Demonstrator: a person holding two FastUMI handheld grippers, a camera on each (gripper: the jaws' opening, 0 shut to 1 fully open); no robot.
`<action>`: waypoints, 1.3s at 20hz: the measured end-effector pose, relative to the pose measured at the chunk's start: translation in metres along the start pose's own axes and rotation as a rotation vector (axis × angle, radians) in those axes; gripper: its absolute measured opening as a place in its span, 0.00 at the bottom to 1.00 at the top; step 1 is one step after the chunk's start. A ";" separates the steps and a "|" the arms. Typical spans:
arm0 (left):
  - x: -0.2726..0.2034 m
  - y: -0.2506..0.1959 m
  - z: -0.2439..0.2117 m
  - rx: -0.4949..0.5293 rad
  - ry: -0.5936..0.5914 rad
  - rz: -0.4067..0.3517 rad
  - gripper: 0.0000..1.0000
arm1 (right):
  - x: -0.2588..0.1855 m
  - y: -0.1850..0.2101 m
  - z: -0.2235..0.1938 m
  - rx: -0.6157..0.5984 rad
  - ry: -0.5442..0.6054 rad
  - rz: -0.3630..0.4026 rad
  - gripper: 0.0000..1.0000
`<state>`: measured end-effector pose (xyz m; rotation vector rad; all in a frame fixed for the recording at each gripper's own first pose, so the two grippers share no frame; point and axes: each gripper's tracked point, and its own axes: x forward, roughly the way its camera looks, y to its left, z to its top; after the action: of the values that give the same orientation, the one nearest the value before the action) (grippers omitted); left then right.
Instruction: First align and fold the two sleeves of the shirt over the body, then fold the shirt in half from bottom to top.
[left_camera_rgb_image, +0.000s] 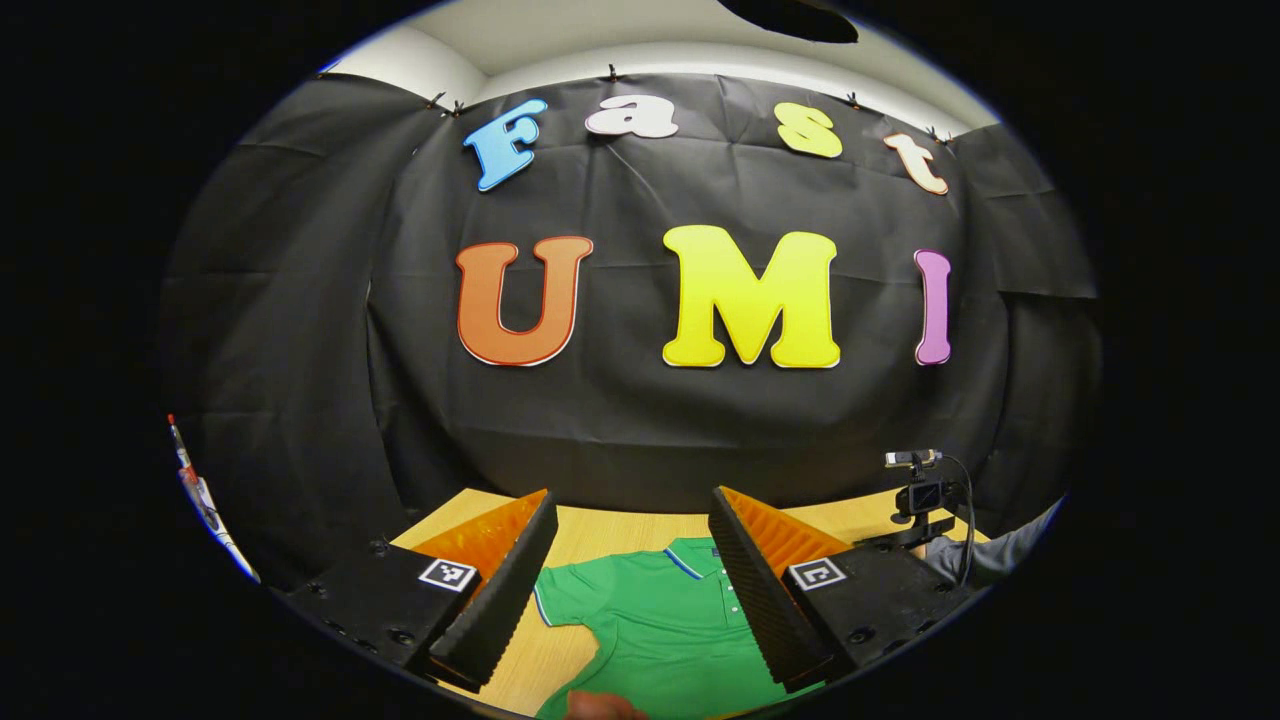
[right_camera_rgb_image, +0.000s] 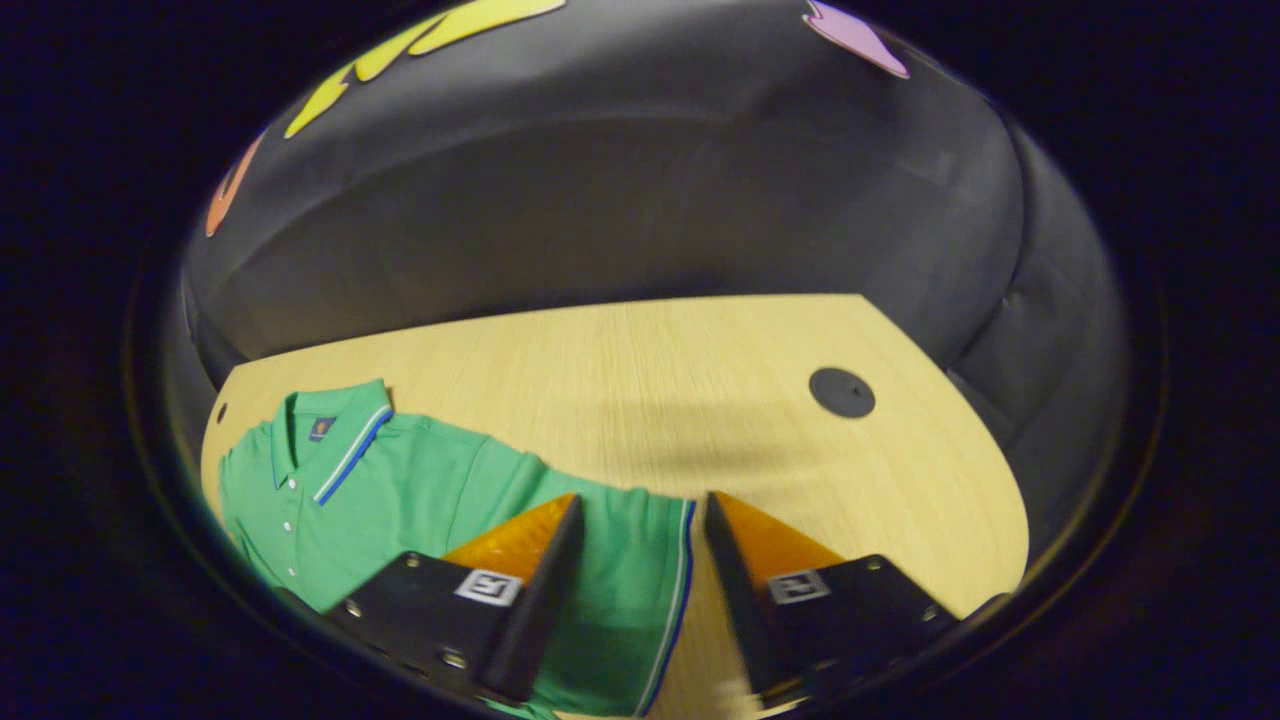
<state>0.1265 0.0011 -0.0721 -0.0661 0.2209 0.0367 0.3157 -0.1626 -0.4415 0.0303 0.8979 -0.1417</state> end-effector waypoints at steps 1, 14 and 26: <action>0.001 -0.002 0.000 -0.001 0.003 -0.005 0.97 | 0.002 0.001 0.000 0.024 -0.001 0.013 0.27; -0.005 0.007 0.002 0.025 0.005 -0.001 0.97 | -0.019 0.024 0.015 -0.034 -0.053 0.014 0.00; -0.020 0.006 0.019 0.038 -0.044 -0.018 0.97 | -0.106 0.105 0.039 -0.106 -0.175 0.160 0.01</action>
<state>0.1105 0.0081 -0.0500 -0.0294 0.1772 0.0157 0.2953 -0.0504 -0.3382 -0.0089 0.7243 0.0523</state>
